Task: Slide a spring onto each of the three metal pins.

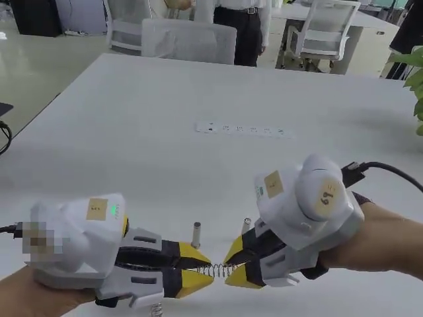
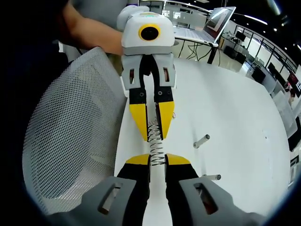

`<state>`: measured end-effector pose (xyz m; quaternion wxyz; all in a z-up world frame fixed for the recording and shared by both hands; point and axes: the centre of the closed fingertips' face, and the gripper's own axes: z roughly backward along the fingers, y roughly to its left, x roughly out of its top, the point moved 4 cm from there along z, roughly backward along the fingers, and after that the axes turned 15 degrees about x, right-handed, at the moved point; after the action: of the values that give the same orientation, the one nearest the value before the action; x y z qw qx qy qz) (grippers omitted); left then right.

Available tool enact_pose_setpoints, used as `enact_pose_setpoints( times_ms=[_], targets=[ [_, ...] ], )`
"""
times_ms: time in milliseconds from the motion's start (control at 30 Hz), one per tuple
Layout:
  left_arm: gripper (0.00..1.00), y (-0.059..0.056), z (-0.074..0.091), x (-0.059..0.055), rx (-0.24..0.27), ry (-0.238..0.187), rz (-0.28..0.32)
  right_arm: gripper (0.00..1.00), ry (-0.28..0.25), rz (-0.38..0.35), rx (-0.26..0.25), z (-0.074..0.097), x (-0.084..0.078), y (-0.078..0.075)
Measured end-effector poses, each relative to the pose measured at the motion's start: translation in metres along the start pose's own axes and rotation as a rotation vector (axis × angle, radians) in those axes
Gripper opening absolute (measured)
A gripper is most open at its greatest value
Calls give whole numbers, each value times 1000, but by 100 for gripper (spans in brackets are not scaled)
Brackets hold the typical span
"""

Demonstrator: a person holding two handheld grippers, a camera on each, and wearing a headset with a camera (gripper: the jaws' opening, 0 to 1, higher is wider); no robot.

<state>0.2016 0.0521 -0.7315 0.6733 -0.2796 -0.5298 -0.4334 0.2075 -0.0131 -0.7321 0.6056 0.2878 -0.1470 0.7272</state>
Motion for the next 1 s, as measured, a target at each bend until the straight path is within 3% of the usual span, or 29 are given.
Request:
enact_pose_setpoints(
  times_ms=[400,1000],
  targets=[
    [2,-1,-2,1,-5,-1,-2,8,19,-10,12,1,0,1],
    [3,1,-2,1,-2,-18,2,7,-23,-85,19,16,12,2]
  ],
)
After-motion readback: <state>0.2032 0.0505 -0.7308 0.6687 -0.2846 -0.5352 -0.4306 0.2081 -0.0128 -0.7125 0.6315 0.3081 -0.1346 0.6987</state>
